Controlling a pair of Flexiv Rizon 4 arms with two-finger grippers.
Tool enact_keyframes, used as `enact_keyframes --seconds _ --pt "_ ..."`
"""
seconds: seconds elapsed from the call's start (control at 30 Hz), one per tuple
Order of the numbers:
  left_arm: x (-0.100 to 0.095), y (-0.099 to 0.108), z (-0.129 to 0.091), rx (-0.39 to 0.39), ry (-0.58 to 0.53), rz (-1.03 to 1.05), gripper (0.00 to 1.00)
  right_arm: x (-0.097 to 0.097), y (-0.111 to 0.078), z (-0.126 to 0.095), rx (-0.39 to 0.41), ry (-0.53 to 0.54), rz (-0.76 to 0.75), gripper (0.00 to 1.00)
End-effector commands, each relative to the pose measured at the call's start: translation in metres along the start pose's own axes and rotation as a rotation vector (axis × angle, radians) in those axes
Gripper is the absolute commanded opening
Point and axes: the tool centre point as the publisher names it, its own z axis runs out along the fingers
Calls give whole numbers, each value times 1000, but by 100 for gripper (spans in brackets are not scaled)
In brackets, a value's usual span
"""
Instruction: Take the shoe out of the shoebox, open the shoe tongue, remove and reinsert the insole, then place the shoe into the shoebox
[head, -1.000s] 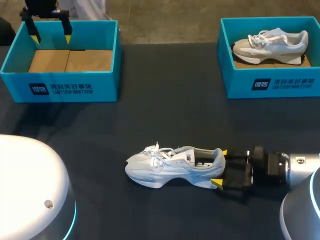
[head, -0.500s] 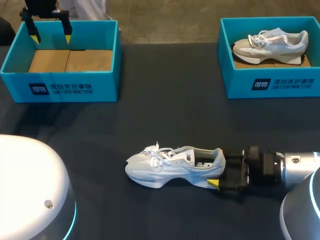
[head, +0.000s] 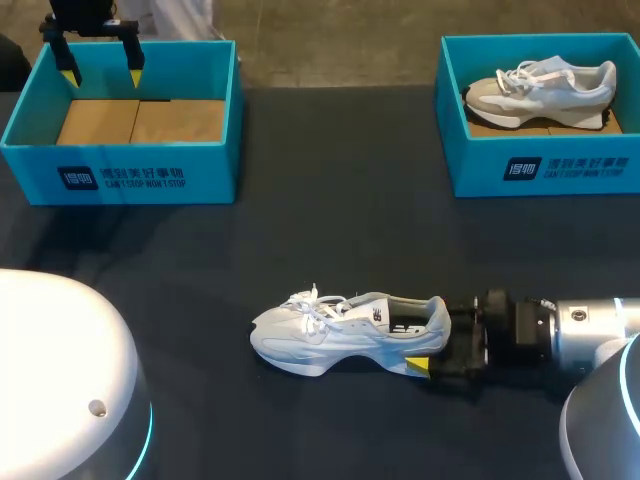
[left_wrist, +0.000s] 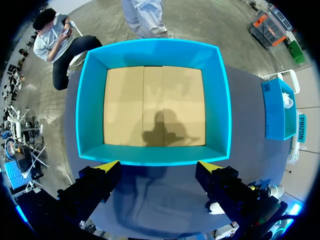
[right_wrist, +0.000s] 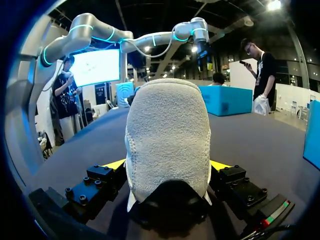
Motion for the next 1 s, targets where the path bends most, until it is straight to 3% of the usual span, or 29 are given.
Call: enact_keyframes --seconds 0.03,0.07,0.23,0.27,0.3,0.43,1.0 --pt "0 0 0 0 0 0 100 -1 -2 3 2 4 1 100" --pt "0 0 0 0 0 0 100 -2 -3 3 2 5 1 100" --pt "0 0 0 0 0 0 100 -2 -7 2 2 10 2 78" --pt "0 0 0 0 0 0 100 -2 -7 2 2 11 3 78" --pt "0 0 0 0 0 0 100 -2 -8 2 2 12 4 69" --pt "0 0 0 0 0 0 100 -2 -8 3 7 24 -4 0" --pt "0 0 0 0 0 0 100 -6 2 12 20 91 -47 0"
